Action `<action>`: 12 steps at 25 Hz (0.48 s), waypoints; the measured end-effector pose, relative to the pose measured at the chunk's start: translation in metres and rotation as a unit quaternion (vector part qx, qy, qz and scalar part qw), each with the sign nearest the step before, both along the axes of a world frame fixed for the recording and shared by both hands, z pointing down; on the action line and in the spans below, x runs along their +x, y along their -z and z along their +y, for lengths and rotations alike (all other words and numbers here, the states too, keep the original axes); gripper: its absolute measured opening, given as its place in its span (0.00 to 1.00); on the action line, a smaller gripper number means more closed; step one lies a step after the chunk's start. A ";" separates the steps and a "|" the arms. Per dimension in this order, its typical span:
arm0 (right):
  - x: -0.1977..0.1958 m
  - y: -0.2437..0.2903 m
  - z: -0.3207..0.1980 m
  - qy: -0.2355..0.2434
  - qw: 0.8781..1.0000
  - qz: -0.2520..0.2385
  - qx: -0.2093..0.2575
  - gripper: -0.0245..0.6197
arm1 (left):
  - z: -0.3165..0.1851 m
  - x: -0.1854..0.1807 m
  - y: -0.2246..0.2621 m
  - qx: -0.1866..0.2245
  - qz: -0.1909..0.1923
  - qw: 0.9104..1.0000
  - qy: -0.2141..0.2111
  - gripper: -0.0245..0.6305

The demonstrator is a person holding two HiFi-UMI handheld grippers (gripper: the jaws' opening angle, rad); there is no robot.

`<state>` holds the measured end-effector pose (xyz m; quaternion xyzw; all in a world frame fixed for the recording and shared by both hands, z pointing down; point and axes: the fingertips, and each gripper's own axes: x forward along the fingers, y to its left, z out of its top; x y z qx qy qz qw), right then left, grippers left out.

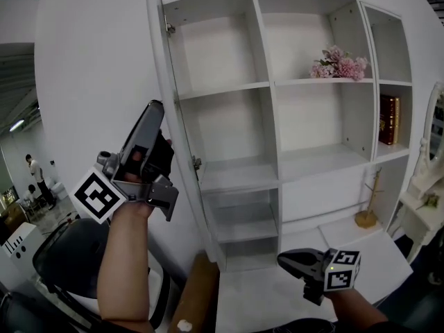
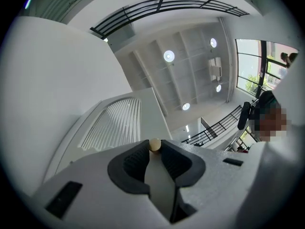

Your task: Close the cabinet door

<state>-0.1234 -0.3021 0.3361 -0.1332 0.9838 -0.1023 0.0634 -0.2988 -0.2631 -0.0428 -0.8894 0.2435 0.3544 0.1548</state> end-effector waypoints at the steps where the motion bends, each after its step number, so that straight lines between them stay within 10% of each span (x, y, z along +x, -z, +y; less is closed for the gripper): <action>1: 0.000 0.001 0.002 0.000 1.000 -0.001 0.001 0.05 | 0.001 0.001 0.000 0.002 -0.003 1.000 0.005 0.16; 12: 0.009 -0.001 -0.003 -0.004 1.000 -0.005 0.003 0.05 | -0.007 0.024 -0.003 0.013 -0.040 0.997 0.067 0.16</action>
